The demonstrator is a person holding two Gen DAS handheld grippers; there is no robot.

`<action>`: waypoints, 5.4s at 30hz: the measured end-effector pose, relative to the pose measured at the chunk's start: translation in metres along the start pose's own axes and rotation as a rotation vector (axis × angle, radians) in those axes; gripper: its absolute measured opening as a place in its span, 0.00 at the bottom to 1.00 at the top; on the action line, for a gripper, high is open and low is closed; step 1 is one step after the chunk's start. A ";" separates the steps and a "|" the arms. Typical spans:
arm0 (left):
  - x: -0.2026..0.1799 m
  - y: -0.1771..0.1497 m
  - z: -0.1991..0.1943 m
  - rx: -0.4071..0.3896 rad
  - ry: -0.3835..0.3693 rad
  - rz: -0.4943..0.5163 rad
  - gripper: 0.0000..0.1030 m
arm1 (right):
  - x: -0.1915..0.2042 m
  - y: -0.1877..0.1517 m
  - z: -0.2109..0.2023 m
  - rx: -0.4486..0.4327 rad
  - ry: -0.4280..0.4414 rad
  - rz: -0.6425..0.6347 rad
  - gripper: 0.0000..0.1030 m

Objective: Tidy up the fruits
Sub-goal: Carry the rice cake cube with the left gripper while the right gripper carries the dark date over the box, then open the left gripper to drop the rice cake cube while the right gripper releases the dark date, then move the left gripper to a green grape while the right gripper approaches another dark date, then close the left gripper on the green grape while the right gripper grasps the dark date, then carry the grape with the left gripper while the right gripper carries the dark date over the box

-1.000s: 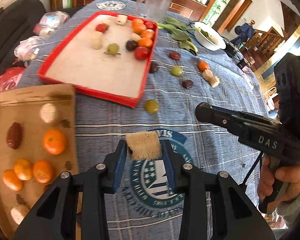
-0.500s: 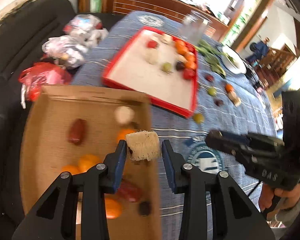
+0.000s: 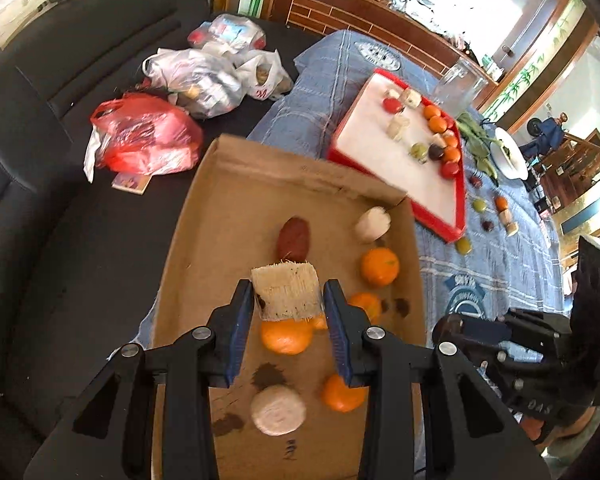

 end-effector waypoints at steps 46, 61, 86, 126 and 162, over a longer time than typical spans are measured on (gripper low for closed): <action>0.022 0.010 0.060 0.102 0.076 0.008 0.33 | 0.072 -0.074 0.069 0.208 -0.015 -0.247 0.25; 0.015 0.016 0.046 0.066 0.082 -0.036 0.50 | 0.046 -0.062 0.033 0.107 0.015 -0.139 0.45; -0.206 0.002 0.092 0.110 -0.111 0.317 0.50 | -0.198 -0.058 -0.105 -0.141 -0.266 0.349 0.46; -0.240 0.010 0.171 0.187 -0.104 0.278 0.24 | -0.279 0.004 -0.047 -0.063 -0.332 0.284 0.38; -0.228 -0.006 0.144 0.160 -0.173 0.177 0.18 | -0.258 0.011 -0.027 -0.011 -0.376 0.150 0.17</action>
Point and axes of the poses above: each gripper's, at about its wrist camera, not at the fingertips, and z roughly the way its jaws point, x to its left, y to its top, the point moved 6 cm from there along z, roughly the way its jaws point, and after that the axes turned 4 degrees about -y, right-handed, at the moved point
